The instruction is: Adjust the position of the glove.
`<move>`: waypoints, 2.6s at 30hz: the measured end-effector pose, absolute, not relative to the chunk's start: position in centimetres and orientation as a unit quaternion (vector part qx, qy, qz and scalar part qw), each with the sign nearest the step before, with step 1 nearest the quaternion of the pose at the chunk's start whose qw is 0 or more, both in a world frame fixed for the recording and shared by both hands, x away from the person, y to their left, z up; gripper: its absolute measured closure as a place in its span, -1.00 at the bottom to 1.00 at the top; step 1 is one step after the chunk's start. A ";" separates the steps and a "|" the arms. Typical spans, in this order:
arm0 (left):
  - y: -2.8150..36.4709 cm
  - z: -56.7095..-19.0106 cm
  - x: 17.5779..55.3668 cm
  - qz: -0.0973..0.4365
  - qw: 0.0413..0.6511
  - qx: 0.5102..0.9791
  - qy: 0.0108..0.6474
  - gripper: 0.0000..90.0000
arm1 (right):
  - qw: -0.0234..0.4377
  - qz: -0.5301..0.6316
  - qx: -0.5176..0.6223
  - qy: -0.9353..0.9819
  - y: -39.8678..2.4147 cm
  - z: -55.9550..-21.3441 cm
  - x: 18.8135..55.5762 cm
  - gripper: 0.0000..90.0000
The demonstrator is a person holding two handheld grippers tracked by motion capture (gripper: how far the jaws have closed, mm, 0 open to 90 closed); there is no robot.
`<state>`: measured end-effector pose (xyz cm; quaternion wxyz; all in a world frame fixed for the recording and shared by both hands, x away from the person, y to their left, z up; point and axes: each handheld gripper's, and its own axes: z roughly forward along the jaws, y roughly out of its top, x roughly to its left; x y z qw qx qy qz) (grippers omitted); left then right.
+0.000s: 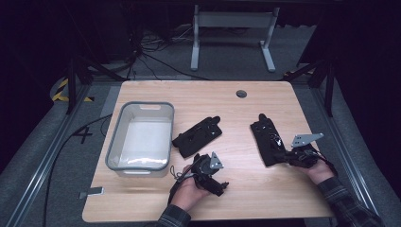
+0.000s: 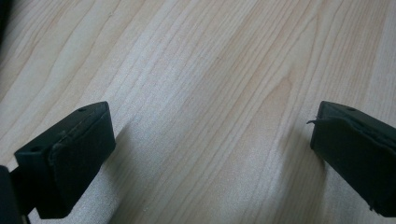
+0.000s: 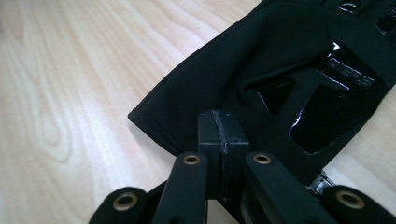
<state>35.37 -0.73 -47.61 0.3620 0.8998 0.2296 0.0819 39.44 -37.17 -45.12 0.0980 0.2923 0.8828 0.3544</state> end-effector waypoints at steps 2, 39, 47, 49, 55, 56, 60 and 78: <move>-0.7 -47.6 35.4 0.082 0.362 0.900 0.230 -1.00 | 0.095 0.354 0.290 0.884 -37.2 -45.1 38.9 1.00; -0.7 -47.6 35.4 0.082 0.362 0.900 0.230 -1.00 | 0.100 0.383 0.275 0.876 -37.5 -43.3 36.5 1.00; -0.7 -47.6 35.4 0.082 0.362 0.900 0.230 -1.00 | 0.119 0.384 0.301 0.865 -38.0 -43.4 39.9 1.00; -0.7 -47.6 35.4 0.082 0.362 0.900 0.230 -1.00 | 0.127 0.380 0.310 0.862 -38.0 -43.6 41.3 1.00; -0.7 -47.6 35.4 0.082 0.362 0.900 0.230 -1.00 | 0.137 0.376 0.316 0.860 -37.8 -44.0 43.1 1.00; -0.7 -47.6 35.4 0.082 0.362 0.900 0.230 -1.00 | 0.139 0.377 0.317 0.859 -37.8 -44.1 43.3 1.00; -0.7 -47.6 35.4 0.082 0.362 0.900 0.230 -1.00 | 0.137 0.373 0.317 0.861 -37.5 -44.5 43.9 1.00; -0.7 -47.6 35.4 0.082 0.362 0.900 0.230 -1.00 | 0.137 0.371 0.310 0.865 -38.6 -44.3 42.0 0.89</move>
